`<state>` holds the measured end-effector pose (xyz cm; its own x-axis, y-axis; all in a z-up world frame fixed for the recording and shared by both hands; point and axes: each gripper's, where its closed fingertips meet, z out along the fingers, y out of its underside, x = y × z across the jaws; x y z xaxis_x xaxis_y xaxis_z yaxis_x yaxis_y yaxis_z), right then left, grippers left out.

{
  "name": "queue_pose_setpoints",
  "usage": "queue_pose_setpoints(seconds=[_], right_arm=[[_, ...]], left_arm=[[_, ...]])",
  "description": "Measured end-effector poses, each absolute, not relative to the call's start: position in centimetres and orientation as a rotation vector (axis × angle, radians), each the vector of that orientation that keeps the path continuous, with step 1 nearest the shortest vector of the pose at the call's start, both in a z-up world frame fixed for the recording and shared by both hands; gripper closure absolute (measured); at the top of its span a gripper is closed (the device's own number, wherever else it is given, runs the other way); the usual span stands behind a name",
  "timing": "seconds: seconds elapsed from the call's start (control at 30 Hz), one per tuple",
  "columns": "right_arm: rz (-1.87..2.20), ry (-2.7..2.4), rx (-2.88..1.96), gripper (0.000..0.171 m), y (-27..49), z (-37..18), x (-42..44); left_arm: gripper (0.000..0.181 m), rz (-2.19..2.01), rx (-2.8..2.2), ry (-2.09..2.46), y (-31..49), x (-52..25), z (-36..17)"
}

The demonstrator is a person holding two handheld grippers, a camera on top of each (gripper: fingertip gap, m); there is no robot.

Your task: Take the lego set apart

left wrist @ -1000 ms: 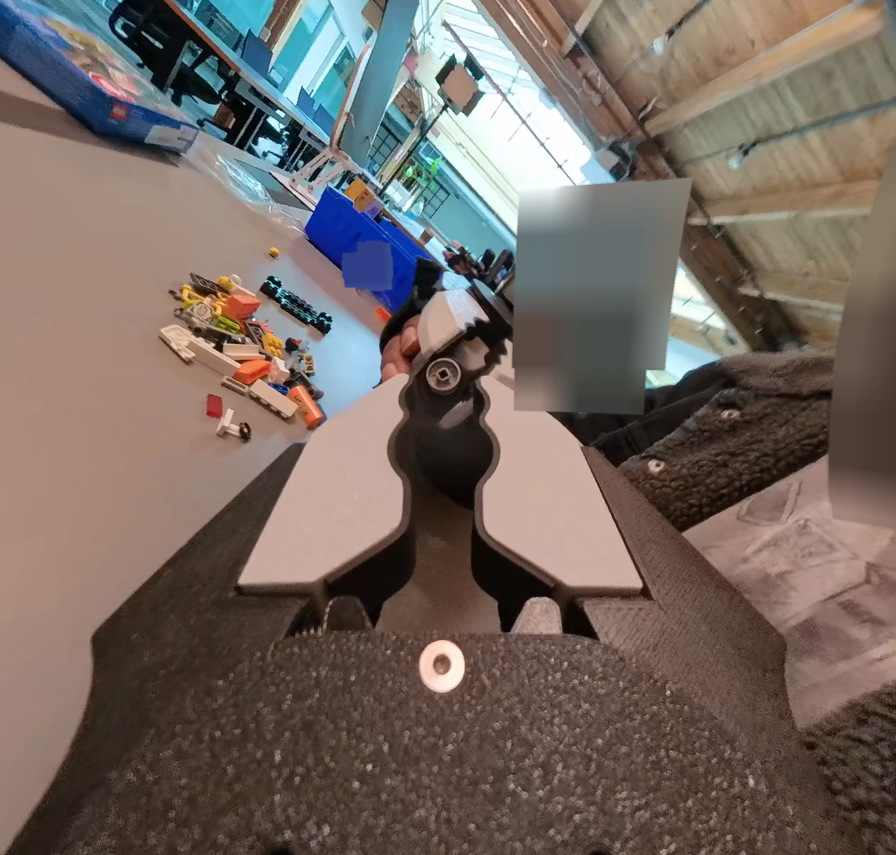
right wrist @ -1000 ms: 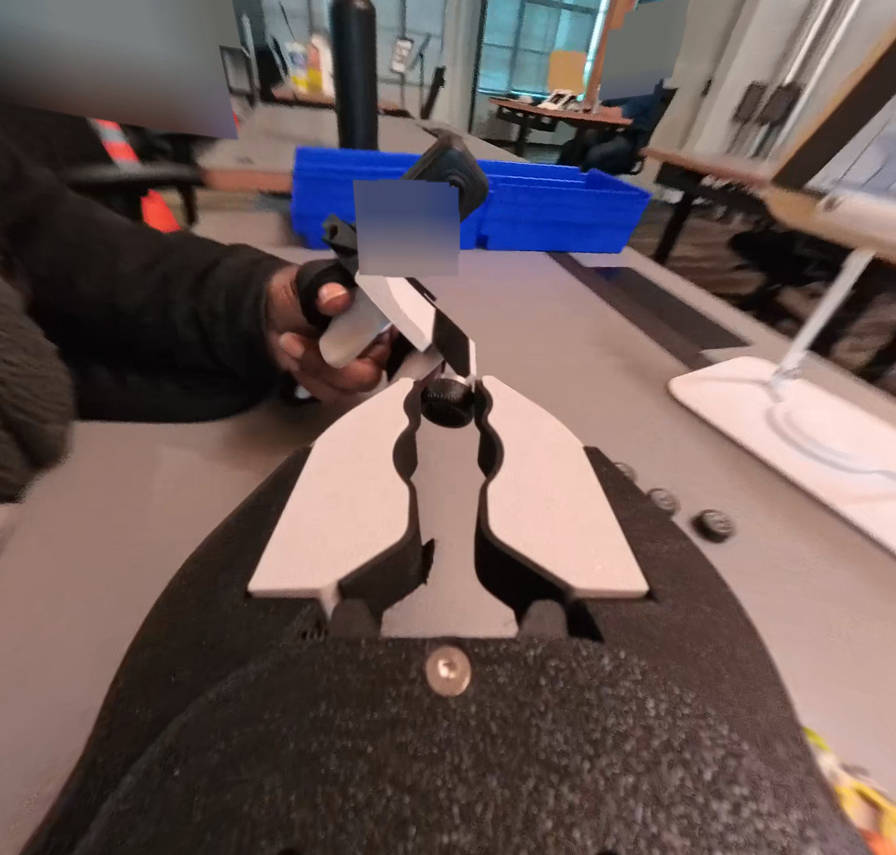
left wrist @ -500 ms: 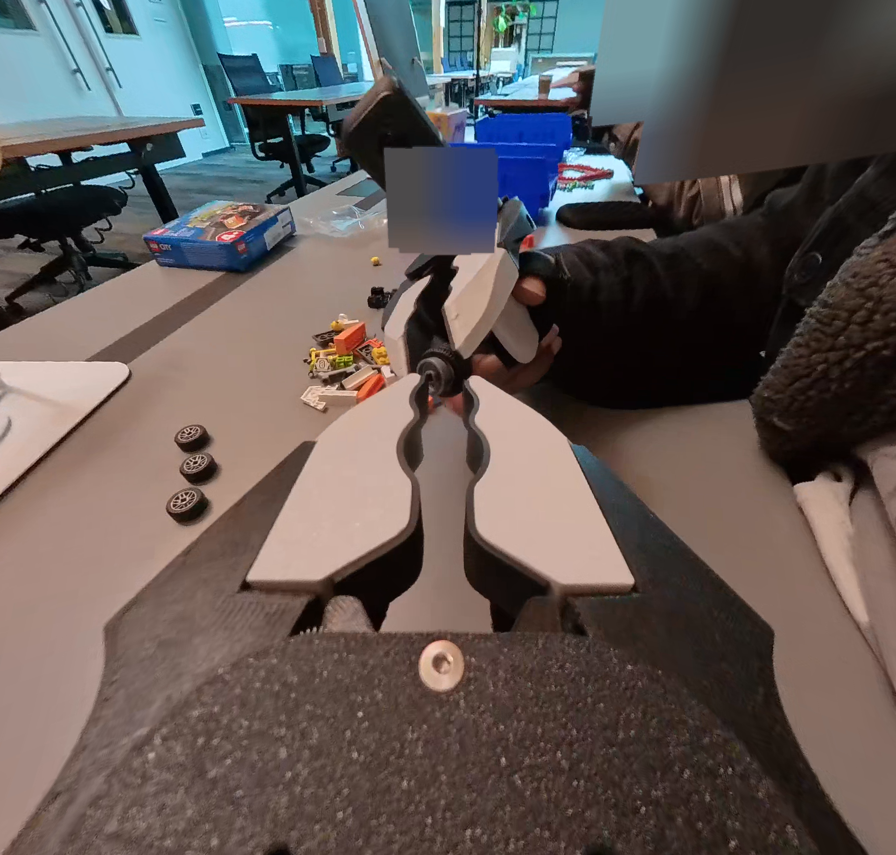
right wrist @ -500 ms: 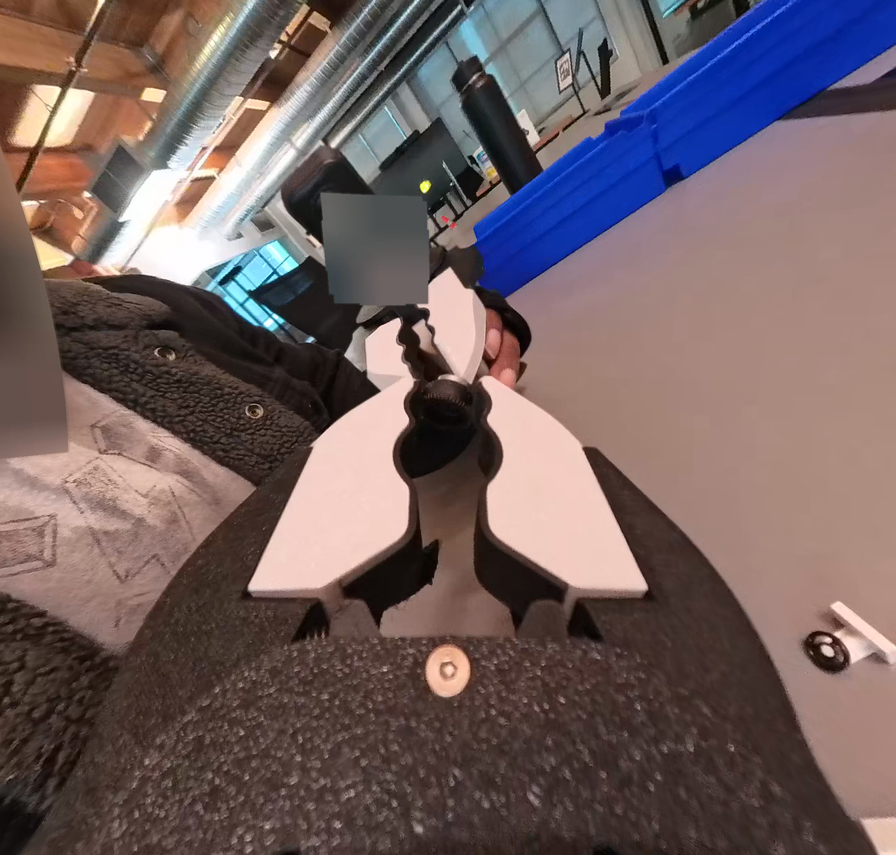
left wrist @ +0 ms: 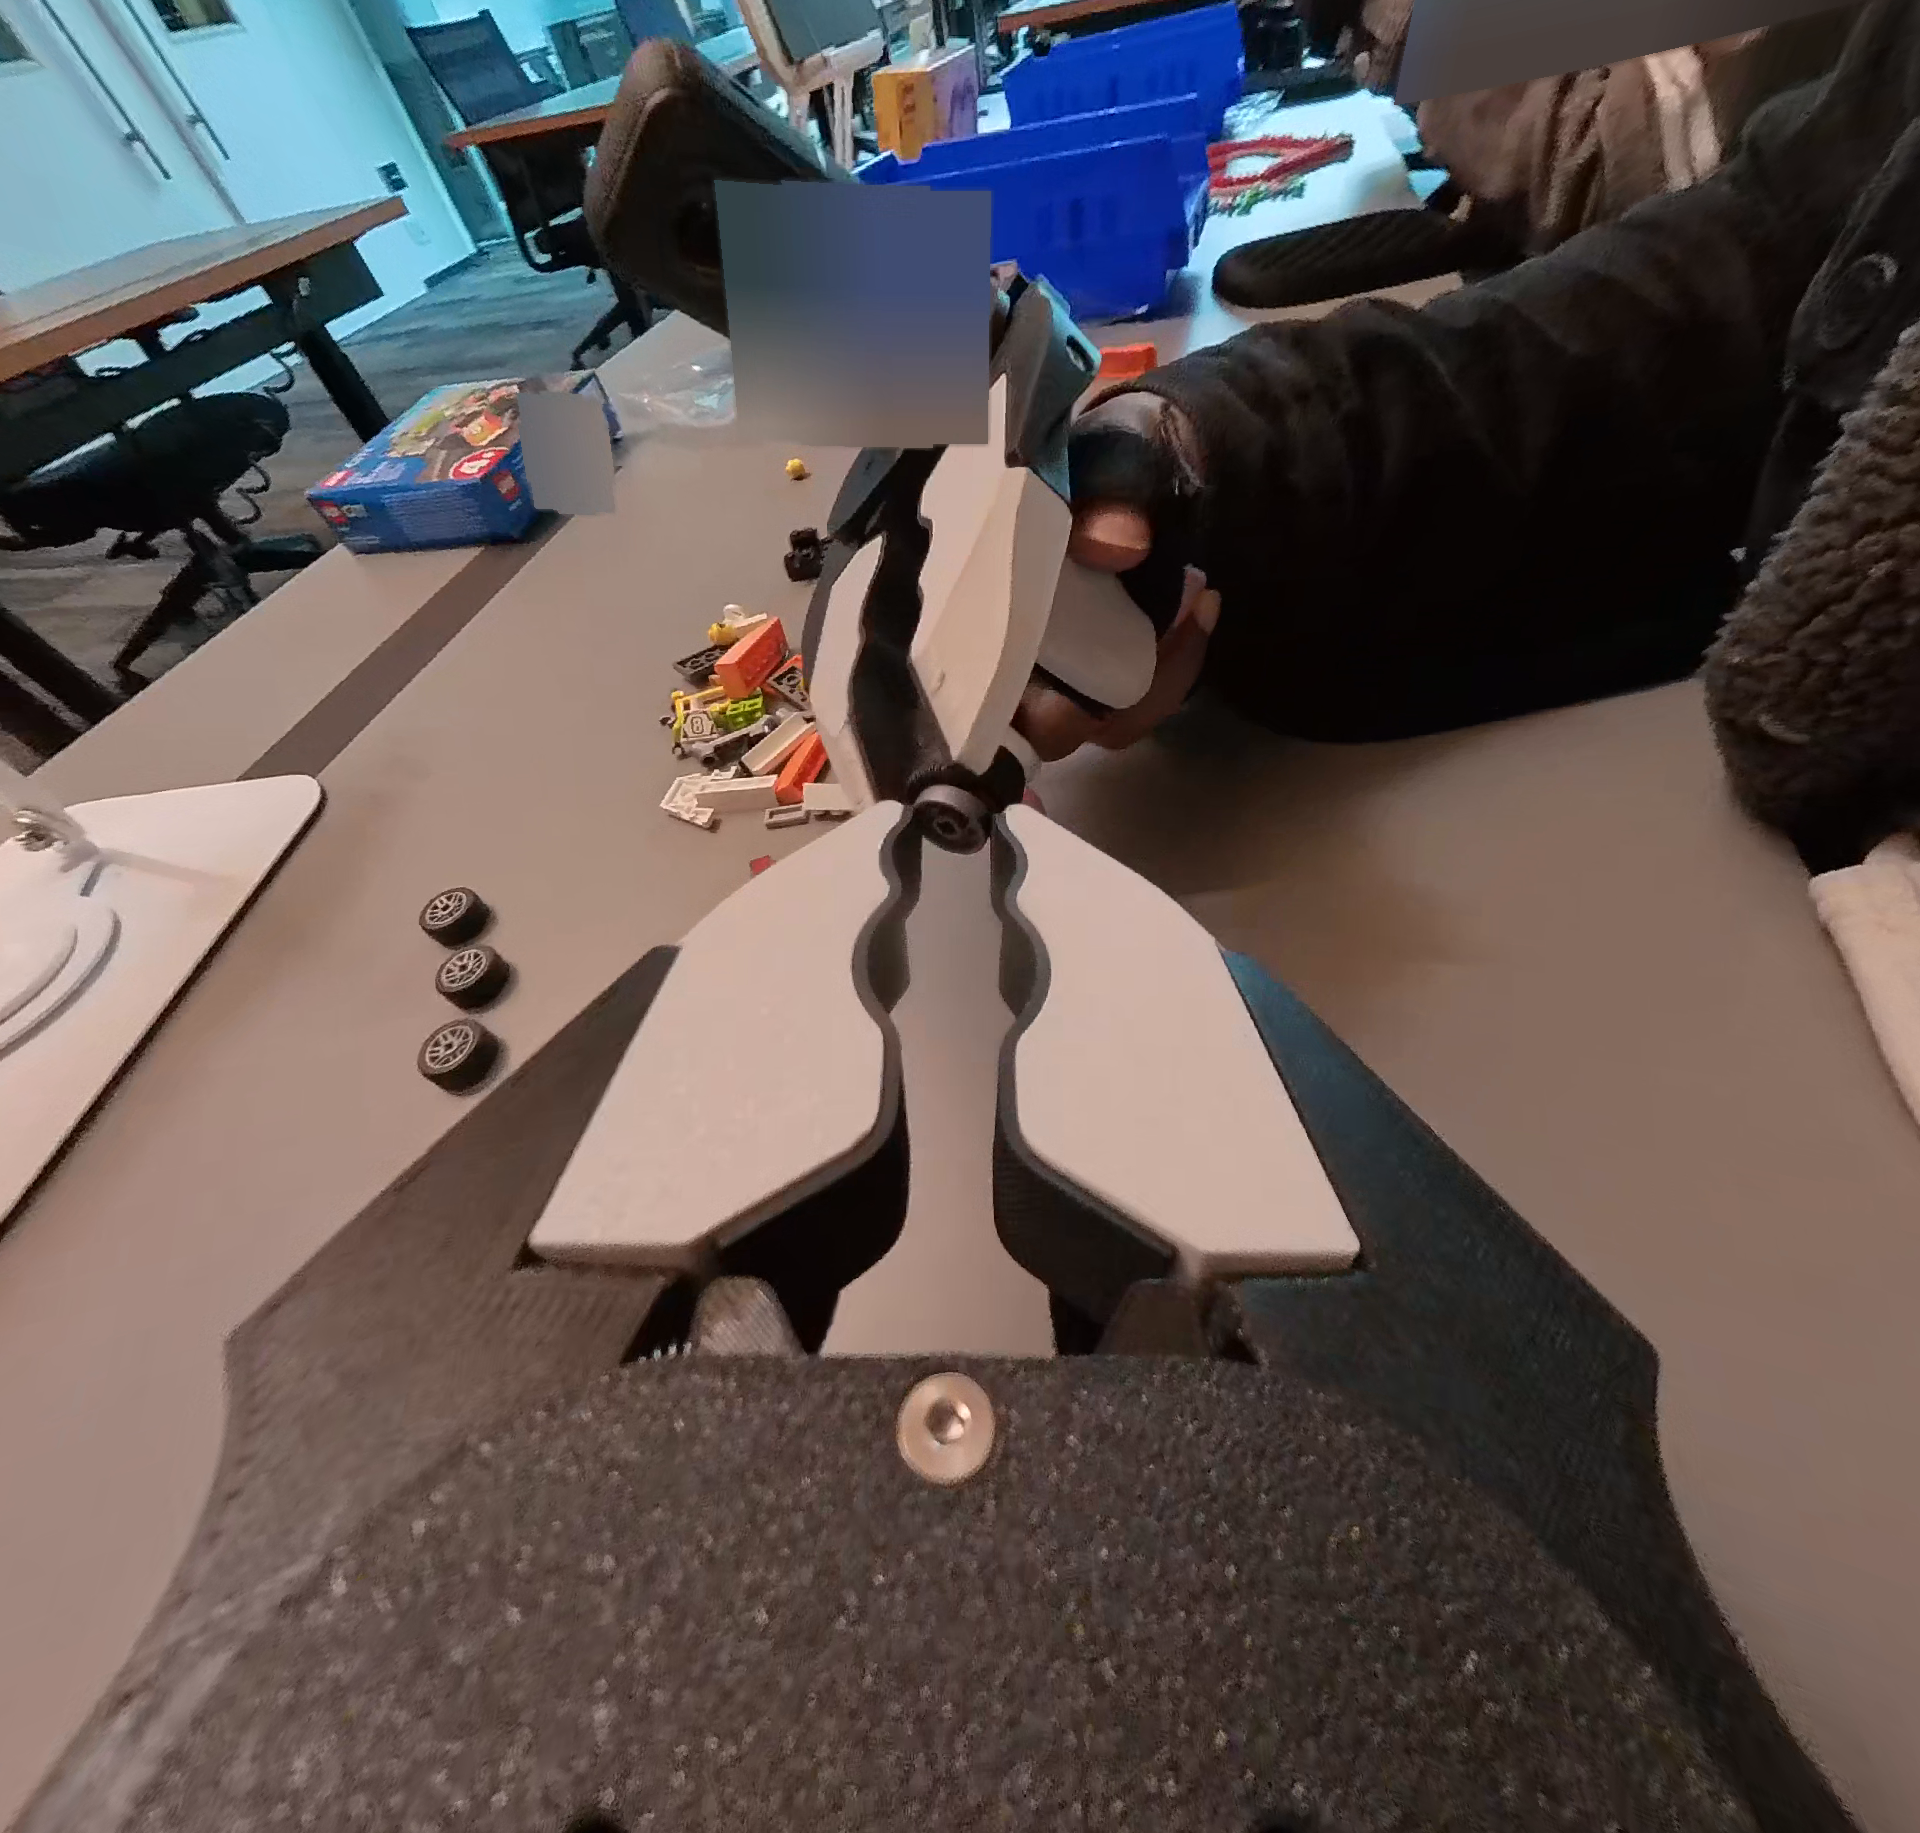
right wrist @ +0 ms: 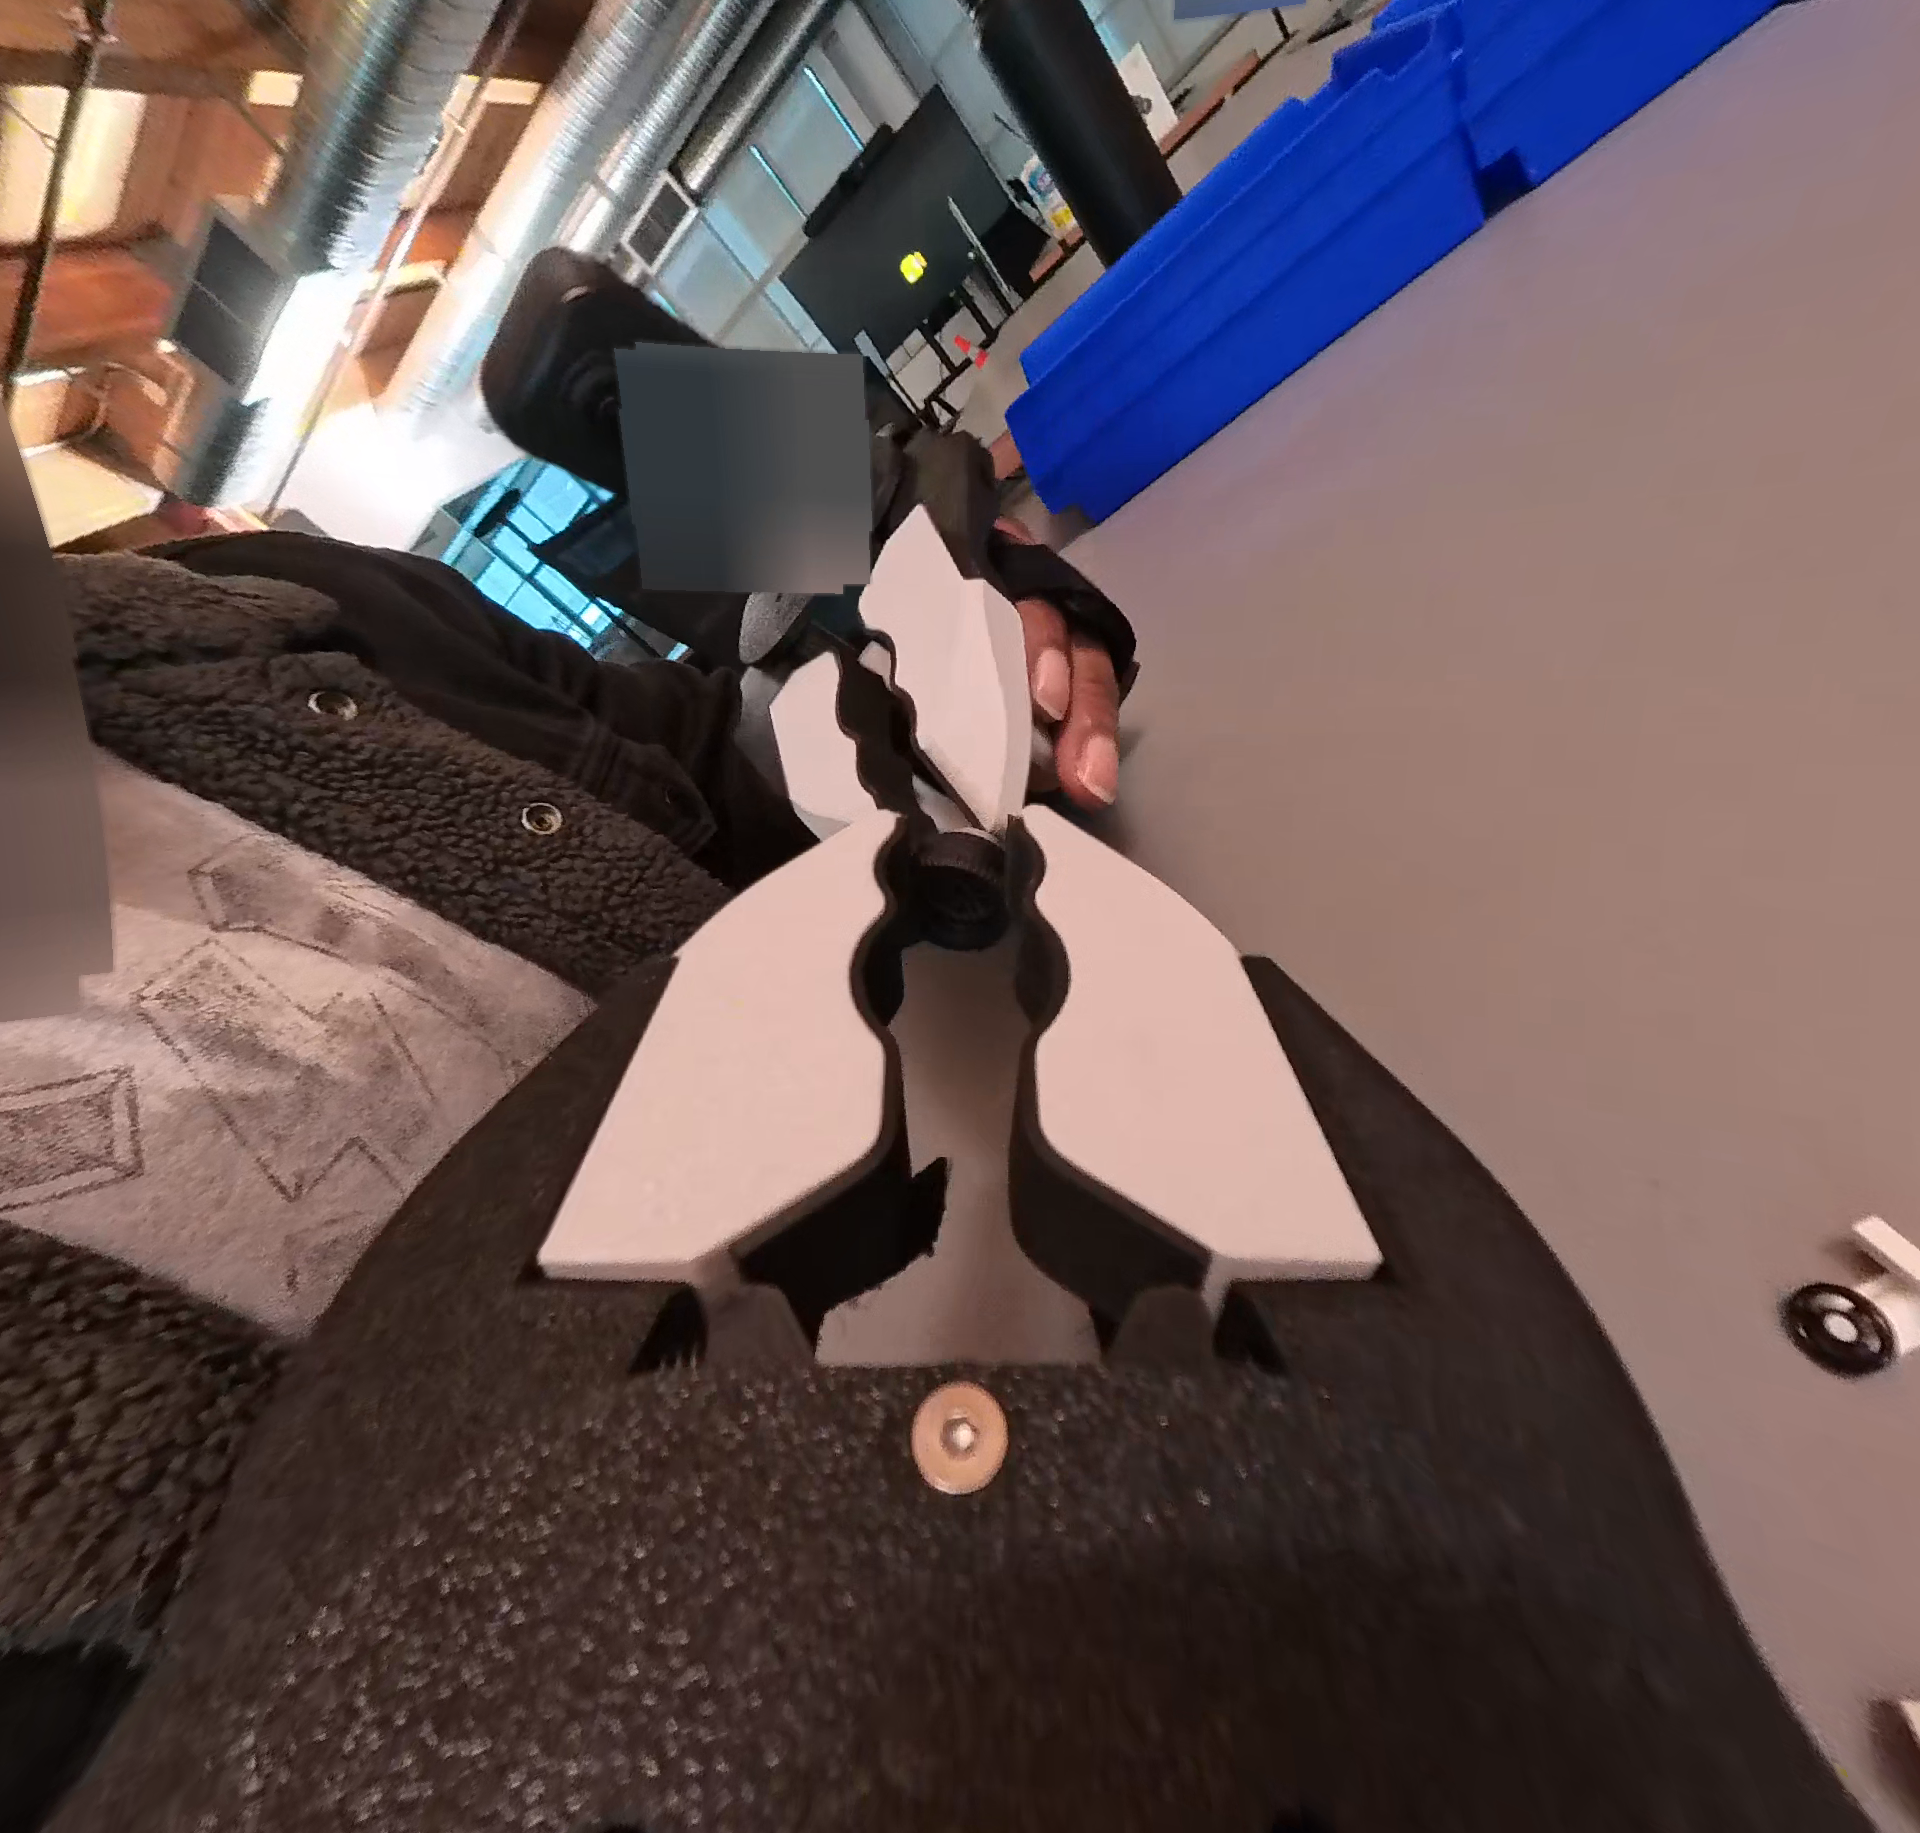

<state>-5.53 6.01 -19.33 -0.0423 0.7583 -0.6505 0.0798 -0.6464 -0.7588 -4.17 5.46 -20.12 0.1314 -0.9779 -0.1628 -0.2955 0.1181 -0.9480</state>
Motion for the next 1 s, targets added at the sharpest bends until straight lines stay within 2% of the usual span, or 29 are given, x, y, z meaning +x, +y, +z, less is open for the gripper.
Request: queue_pose_setpoints(seconds=[0.1,0.13,0.17,0.23,0.3,0.43,0.63,0.73,0.87,1.0], right_arm=[[1.738,-0.850,-1.748,0.158,6.3,-19.4,-5.5],[1.723,-0.840,-1.749,0.165,6.5,-19.5,-5.6],[1.718,-0.841,-1.738,0.171,6.5,-19.4,-5.7],[1.713,-0.836,-1.723,0.171,6.4,-19.1,-6.0],[1.638,-0.837,-1.733,0.162,6.9,-19.4,-5.9],[1.416,-0.841,-1.730,0.161,8.7,-19.3,-4.5],[1.176,-0.936,-1.792,0.156,9.5,-21.3,-4.2],[1.143,-0.973,-1.813,0.155,9.4,-22.2,-4.6],[1.153,-0.970,-1.819,0.155,9.4,-22.4,-4.7],[1.176,-0.966,-1.830,0.155,9.3,-22.5,-4.8]], left_arm=[[0.172,-0.826,-1.392,1.364,5.5,-4.1,-20.4],[0.181,-0.823,-1.402,1.351,5.6,-4.1,-20.5],[0.181,-0.821,-1.409,1.343,5.8,-4.1,-20.5],[0.181,-0.857,-1.428,1.333,5.7,-4.1,-20.6],[0.181,-0.850,-1.453,1.339,5.9,-4.3,-20.9],[0.181,-0.749,-1.544,1.295,8.1,-5.7,-21.6],[0.181,-0.733,-1.778,0.898,14.9,-12.8,-20.6],[0.169,-0.738,-1.898,0.811,16.6,-15.5,-22.6],[0.158,-0.440,-2.029,0.824,19.6,-19.5,-26.0],[0.139,-0.476,-2.137,0.800,22.4,-20.5,-28.5]])
